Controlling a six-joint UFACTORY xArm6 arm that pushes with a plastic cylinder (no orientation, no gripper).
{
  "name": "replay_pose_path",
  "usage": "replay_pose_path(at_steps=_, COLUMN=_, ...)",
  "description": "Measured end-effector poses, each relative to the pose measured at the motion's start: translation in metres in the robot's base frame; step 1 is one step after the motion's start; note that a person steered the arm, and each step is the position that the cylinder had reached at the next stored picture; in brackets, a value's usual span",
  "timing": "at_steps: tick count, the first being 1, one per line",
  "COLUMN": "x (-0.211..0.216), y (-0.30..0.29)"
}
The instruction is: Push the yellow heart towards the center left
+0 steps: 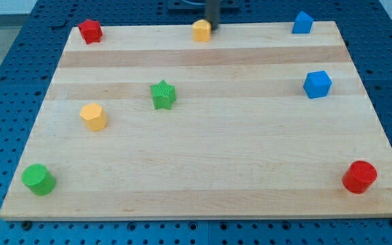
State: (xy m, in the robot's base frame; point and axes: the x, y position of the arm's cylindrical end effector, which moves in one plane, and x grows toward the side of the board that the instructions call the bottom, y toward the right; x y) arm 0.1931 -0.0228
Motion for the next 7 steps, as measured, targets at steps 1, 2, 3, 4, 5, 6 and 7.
replay_pose_path(at_steps=1, x=0.000, y=-0.046)
replay_pose_path(at_steps=2, x=0.000, y=-0.028)
replay_pose_path(at_steps=3, x=0.001, y=0.015)
replay_pose_path(at_steps=4, x=0.044, y=0.006)
replay_pose_path(at_steps=5, x=0.112, y=-0.009)
replay_pose_path(at_steps=6, x=0.129, y=-0.010)
replay_pose_path(at_steps=7, x=0.109, y=0.029)
